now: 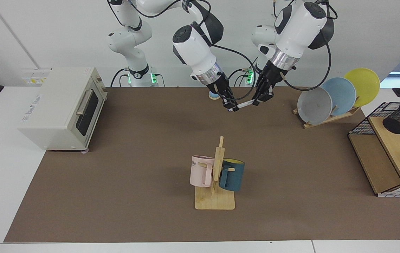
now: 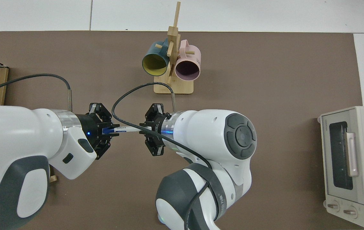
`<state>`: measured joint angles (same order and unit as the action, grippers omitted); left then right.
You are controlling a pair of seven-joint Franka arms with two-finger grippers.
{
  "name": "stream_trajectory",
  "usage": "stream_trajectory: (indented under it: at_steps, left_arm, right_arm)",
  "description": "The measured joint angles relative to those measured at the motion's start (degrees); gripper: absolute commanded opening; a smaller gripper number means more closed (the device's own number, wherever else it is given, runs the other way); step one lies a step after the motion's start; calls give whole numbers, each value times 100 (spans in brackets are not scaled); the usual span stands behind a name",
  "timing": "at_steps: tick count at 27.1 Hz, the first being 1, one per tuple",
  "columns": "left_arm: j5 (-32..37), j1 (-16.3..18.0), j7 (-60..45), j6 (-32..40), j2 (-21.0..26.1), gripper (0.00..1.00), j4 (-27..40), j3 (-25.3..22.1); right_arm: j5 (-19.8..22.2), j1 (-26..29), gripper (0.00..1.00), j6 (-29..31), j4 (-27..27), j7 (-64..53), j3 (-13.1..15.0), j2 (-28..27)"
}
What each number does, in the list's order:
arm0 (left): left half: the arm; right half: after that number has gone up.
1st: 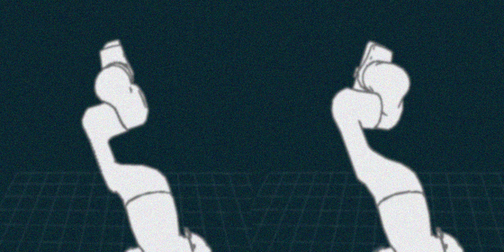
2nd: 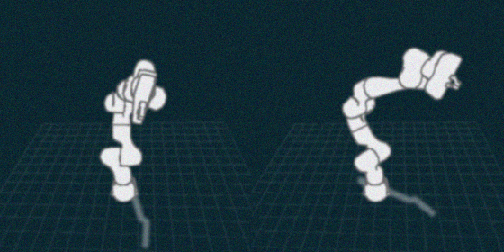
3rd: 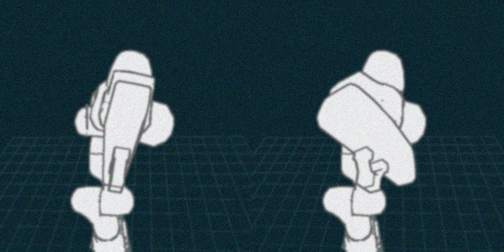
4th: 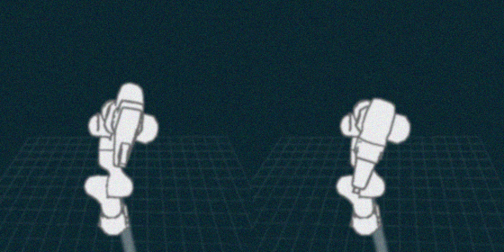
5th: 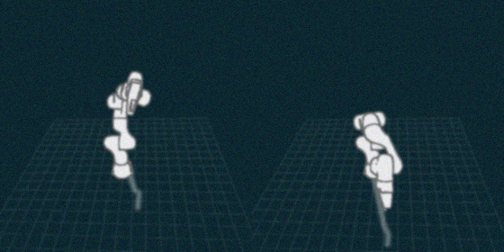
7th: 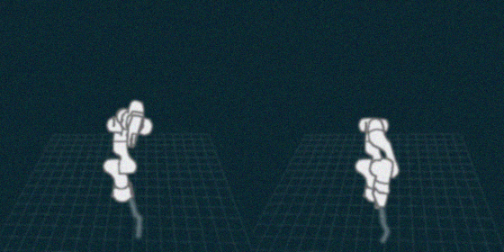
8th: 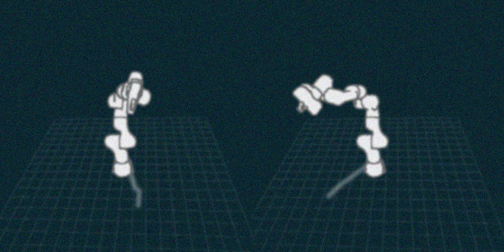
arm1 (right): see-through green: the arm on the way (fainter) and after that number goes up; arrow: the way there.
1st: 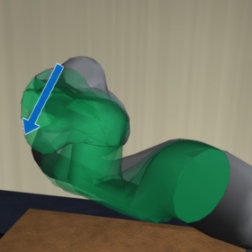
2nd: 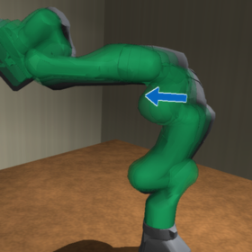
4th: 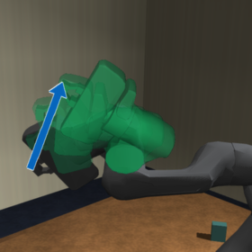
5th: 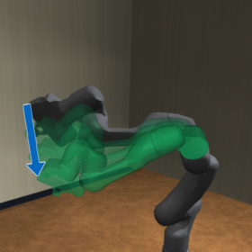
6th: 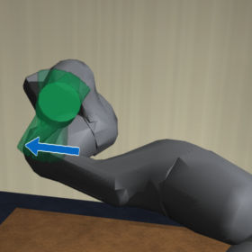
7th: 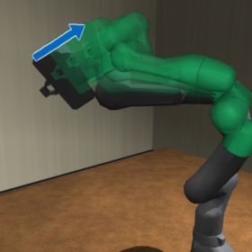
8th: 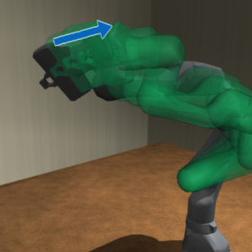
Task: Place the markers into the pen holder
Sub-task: 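Close the left gripper on the marker's capped end near the right gripper, then pull the marker away with the left gripper while the right gripper retracts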
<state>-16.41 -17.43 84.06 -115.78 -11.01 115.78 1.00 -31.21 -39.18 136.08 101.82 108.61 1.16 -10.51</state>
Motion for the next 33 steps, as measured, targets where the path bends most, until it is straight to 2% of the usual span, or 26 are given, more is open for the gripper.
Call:
stream_trajectory:
  at_steps: [7, 8, 9, 10, 16, 21, 28, 33]
  left_arm:
    - [11, 0, -85, -17, 9, 0, 0, 2]
    - [20, -1, -87, -15, 9, 0, 0, 3]
    - [37, -1, -96, -10, 9, 0, -1, 6]
    - [62, -2, -117, -1, 9, 0, -4, 8]
    - [587, 19, -311, 176, 9, 0, -11, -27]
    - [1190, 109, -312, 348, 9, 0, -11, -372]
    - [1957, 167, -310, 432, 10, 0, -38, -1182]
    - [2482, 193, -303, 851, 89, 0, -310, -1695]
  right_arm:
    - [0, -6, 0, 3, 2, 10, 7, 0]
    - [0, -7, 19, 3, 2, 10, 7, 0]
    - [0, -8, 67, 3, 2, 10, 5, 0]
    - [0, -10, 100, 3, 2, 10, 3, -1]
    - [24, -7, 100, -67, 3, -70, 26, 3]
    - [149, 164, 100, -640, -1, -786, 144, 68]
    - [1121, 771, 100, -2106, -7, -2445, 174, 368]
    - [1679, 1303, 100, -2852, -8, -3868, 183, 609]
